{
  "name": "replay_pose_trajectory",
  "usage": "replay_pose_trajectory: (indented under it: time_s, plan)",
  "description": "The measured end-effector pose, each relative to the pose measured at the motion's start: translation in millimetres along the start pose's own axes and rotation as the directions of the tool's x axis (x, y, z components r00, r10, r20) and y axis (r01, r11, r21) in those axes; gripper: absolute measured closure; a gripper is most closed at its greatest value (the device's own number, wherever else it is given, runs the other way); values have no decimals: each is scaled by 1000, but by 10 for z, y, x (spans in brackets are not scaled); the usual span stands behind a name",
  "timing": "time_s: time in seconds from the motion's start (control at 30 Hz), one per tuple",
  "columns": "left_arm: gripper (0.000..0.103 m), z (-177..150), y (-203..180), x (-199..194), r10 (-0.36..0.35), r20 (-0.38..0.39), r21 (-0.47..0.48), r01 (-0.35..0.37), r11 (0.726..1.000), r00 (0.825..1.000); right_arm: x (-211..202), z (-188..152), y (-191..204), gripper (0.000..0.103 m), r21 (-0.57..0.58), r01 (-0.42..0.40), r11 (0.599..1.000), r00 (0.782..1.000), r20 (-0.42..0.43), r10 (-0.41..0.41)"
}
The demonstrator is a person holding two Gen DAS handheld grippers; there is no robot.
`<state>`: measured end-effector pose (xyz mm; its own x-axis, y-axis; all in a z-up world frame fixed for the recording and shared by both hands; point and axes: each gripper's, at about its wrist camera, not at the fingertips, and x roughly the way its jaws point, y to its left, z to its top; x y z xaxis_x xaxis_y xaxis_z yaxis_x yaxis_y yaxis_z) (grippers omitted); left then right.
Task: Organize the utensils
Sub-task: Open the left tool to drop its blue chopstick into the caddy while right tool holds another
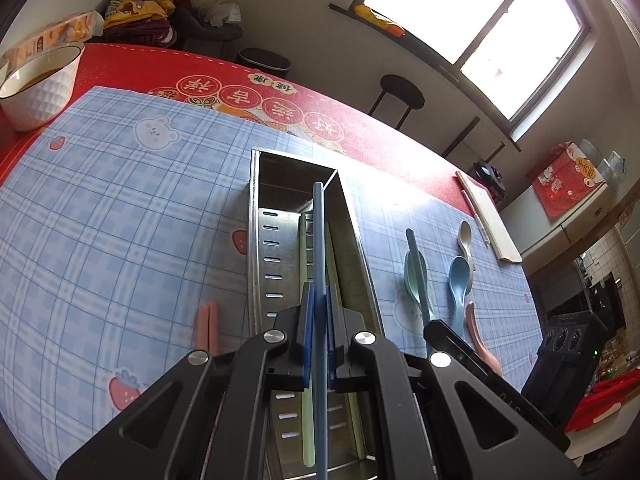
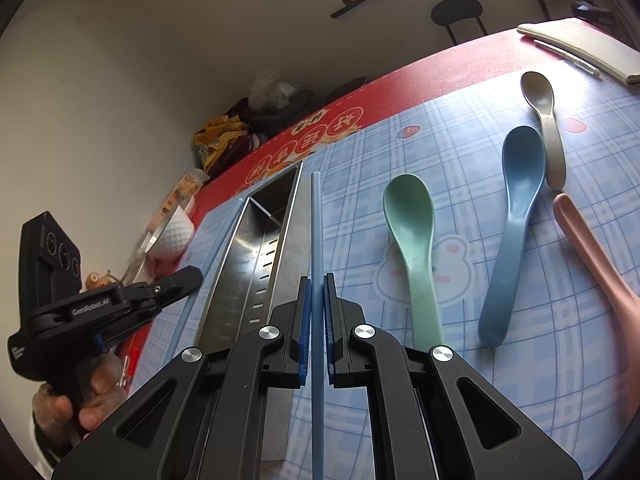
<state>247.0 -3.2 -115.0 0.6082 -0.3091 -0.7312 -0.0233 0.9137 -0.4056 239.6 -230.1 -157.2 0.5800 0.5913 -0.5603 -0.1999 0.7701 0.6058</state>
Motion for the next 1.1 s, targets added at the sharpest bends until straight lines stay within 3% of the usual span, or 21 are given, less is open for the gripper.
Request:
replay_pose_trajectory:
  time_s: [0.2, 0.4, 0.6, 0.77, 0.8, 0.87, 0.9, 1.1]
  plan:
    - [97, 26, -61, 308, 102, -47, 56, -100, 993, 994, -23, 0, -16, 97, 1, 20, 1000, 1000, 12, -20]
    - [97, -34, -54, 403, 138, -81, 106, -129, 986, 987, -61, -30, 16, 97, -4, 17, 1000, 1000, 21, -17]
    - [97, -34, -108, 313, 98, -66, 137, -88, 987, 993, -67, -38, 19, 97, -4, 19, 1000, 1000, 19, -19]
    - [95, -62, -137, 54, 37, -5, 213, -35, 976, 999, -89, -33, 23, 97, -7, 17, 1000, 1000, 26, -17]
    - [93, -90, -121, -20, 25, 13, 237, -28, 971, 1000, -92, -32, 29, 97, -9, 17, 1000, 999, 27, -17]
    - [68, -177, -40, -168, 4, 58, 265, -19, 964, 998, -92, -40, 33, 97, -12, 18, 1000, 1000, 25, -18]
    - [62, -228, 16, -228, 5, 79, 272, -27, 962, 997, -91, -43, 36, 97, -13, 20, 1000, 1000, 25, -20]
    - [56, -466, 348, -409, 81, 158, 327, -130, 936, 984, -81, -38, 34, 97, -9, 19, 1000, 1000, 22, -19]
